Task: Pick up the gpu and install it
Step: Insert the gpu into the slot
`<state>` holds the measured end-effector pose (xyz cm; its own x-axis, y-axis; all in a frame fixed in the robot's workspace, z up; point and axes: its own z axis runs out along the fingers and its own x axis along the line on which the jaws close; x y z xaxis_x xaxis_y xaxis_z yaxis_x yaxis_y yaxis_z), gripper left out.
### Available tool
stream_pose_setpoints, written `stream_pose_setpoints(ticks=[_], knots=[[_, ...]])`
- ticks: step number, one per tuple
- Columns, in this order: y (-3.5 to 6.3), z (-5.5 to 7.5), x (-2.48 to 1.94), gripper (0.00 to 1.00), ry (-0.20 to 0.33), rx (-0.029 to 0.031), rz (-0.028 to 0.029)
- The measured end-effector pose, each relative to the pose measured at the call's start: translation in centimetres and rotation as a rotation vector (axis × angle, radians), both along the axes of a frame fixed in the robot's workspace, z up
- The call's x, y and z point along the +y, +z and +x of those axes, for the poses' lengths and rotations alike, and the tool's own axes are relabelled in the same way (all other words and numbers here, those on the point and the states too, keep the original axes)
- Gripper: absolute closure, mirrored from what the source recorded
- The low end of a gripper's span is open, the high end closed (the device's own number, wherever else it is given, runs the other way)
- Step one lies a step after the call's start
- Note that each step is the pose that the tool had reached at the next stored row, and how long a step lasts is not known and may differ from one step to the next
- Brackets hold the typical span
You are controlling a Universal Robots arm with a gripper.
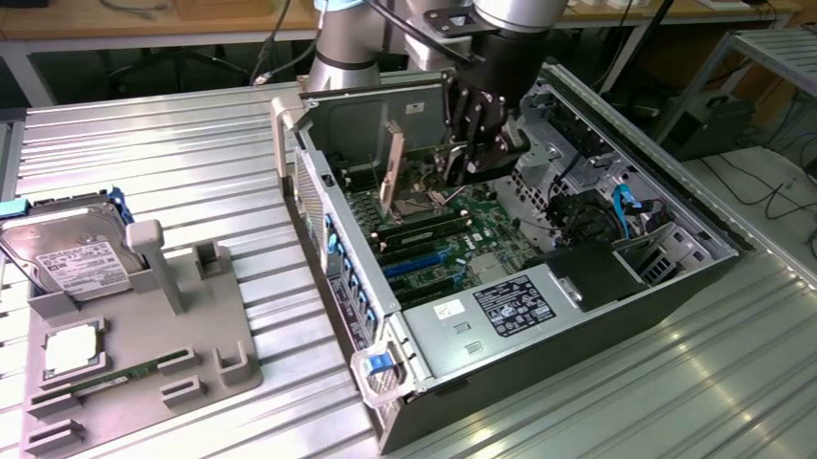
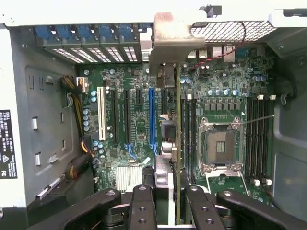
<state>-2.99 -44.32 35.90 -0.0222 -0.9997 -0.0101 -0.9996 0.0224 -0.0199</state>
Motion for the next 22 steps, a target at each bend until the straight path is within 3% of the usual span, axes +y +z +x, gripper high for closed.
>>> stream_pose_setpoints(ticks=[5, 22], knots=[[-0.48, -0.2, 0.01, 0.71, 0.0, -0.016, 0.0], [-3.25, -1.1, 0.01, 0.71, 0.0, -0.0166, 0.0]])
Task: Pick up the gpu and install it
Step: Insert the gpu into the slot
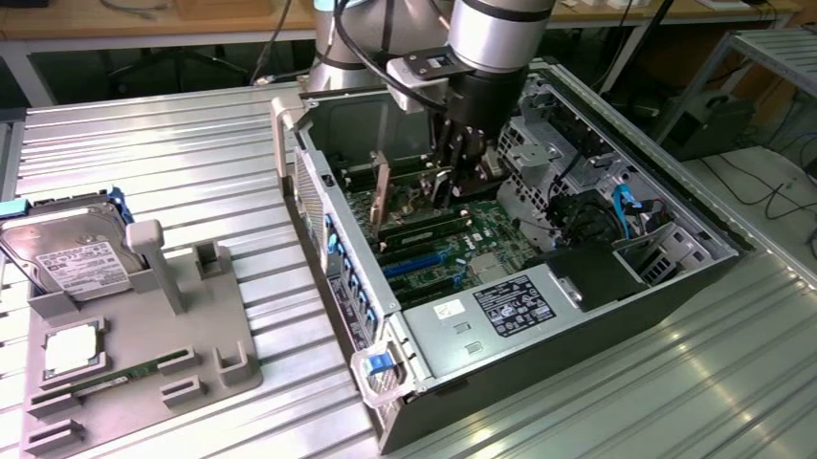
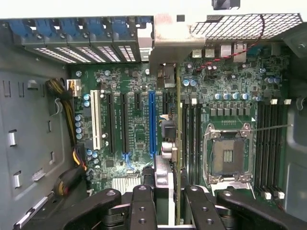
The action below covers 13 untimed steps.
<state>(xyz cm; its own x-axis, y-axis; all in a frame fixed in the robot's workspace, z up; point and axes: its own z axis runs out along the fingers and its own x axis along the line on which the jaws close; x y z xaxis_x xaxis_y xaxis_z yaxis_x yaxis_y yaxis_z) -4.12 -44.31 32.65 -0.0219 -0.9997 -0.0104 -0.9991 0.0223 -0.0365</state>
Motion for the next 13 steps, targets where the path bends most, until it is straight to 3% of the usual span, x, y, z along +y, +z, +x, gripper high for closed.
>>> stream_pose_setpoints(ticks=[13], knots=[[-1.99, -0.7, 0.0, 0.71, 0.0, 0.0, 0.0]])
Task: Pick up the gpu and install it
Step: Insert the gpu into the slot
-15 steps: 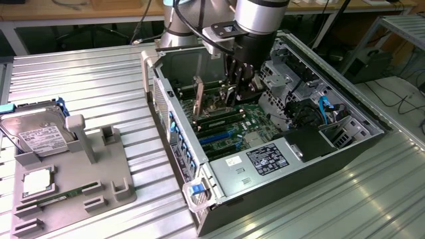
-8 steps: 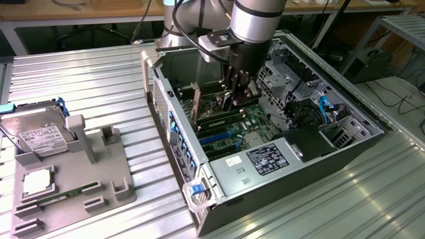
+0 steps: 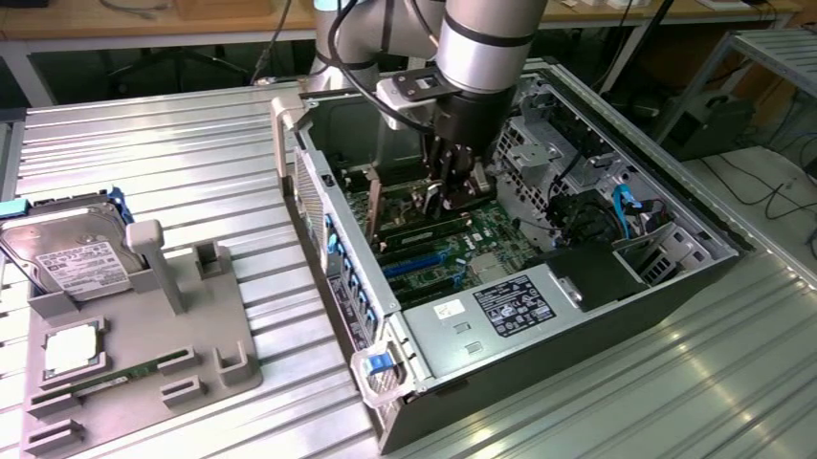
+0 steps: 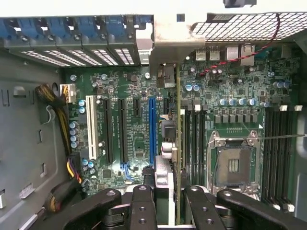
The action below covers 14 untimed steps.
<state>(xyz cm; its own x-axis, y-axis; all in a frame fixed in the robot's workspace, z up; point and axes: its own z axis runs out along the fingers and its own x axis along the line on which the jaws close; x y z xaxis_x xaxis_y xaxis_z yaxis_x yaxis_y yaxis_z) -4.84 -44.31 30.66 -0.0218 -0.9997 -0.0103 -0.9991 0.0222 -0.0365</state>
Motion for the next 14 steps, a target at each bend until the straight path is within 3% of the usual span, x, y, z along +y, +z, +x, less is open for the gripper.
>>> stream_pose_setpoints(ticks=[6, 14], knots=[[-1.34, 0.0, -0.01, 0.71, 0.0, 0.0, 0.0001], [-2.13, -0.1, -0.19, 0.71, 0.0, 0.0001, -0.0001]])
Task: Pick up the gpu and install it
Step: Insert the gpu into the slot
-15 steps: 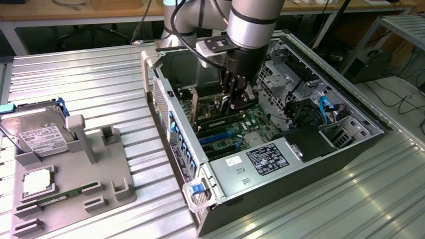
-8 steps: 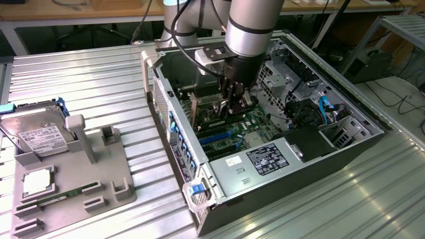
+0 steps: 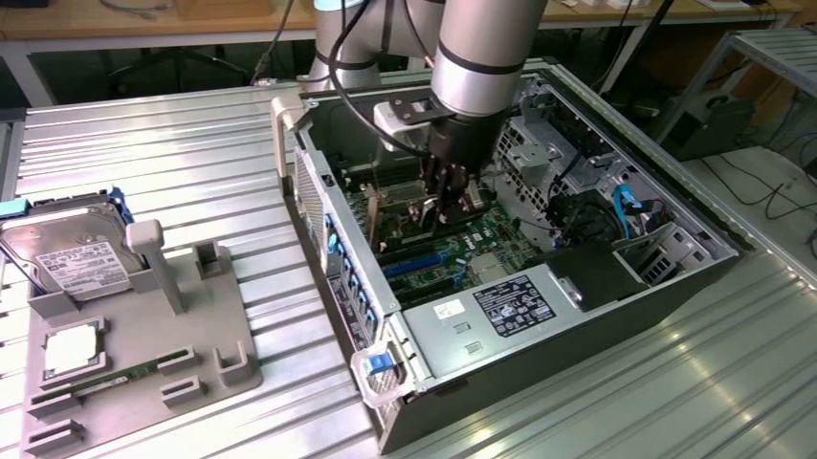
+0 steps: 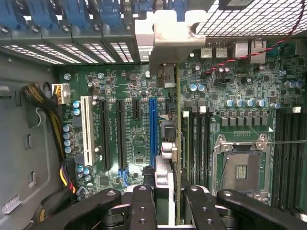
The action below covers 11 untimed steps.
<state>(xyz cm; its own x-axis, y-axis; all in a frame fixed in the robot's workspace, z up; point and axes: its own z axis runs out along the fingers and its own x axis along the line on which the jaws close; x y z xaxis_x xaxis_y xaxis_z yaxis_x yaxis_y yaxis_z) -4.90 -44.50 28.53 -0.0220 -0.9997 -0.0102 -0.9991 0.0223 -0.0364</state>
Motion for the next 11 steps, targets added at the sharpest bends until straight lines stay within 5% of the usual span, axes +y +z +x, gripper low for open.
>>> stream_pose_setpoints(ticks=[11], knots=[[-1.3, -0.2, -0.18, 0.71, 0.0, -0.0001, 0.0004]])
